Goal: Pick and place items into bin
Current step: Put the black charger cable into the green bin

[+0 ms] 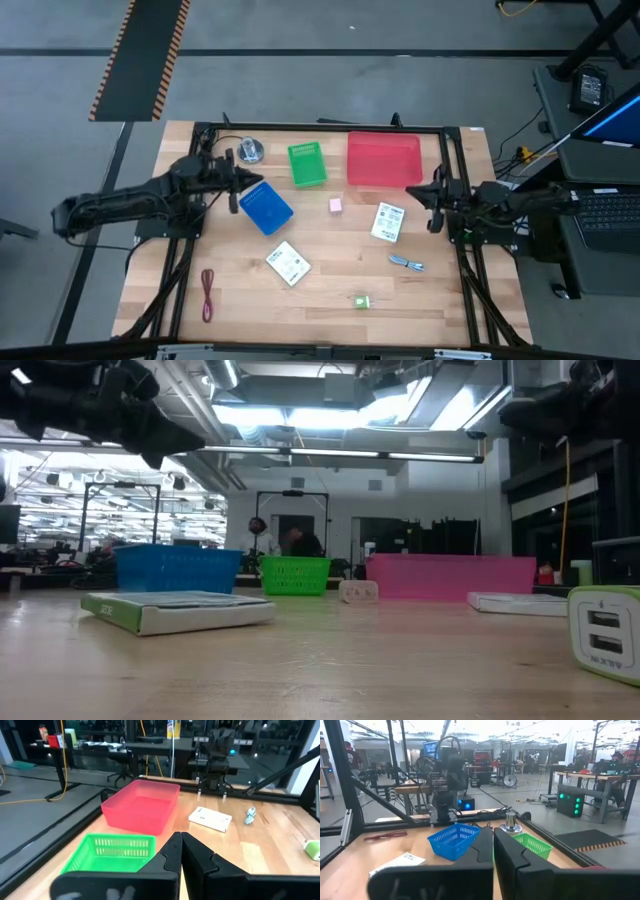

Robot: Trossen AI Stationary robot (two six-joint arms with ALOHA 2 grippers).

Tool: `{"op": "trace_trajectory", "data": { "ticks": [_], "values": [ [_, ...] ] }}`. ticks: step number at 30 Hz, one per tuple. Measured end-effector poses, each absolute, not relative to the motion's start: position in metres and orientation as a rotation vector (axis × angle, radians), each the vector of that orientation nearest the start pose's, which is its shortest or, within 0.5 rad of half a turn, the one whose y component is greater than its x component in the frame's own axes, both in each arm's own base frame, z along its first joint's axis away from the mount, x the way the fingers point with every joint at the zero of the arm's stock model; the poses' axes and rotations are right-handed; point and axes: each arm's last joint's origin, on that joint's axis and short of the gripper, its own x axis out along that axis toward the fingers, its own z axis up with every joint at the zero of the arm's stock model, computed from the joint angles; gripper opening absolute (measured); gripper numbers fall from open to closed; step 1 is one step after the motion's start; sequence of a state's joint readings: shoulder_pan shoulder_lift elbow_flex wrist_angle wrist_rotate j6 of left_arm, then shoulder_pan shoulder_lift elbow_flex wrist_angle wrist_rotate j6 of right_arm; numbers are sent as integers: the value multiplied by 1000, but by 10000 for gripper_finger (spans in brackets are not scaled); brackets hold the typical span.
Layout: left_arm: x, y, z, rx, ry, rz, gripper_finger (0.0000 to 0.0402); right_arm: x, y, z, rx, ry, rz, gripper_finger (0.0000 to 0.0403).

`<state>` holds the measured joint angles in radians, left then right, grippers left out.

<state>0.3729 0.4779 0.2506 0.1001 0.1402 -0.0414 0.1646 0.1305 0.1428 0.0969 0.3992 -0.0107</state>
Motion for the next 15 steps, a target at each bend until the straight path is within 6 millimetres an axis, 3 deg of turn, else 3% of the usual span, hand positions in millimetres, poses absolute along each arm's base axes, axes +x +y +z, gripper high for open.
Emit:
{"op": "trace_trajectory", "data": {
  "ticks": [8,15],
  "values": [
    [136,49,228,-86,174,227,3,112,7,238,24,61,-236,1],
    [137,49,244,-127,400,316,2,139,12,249,20,174,-240,1]
  ]
}}
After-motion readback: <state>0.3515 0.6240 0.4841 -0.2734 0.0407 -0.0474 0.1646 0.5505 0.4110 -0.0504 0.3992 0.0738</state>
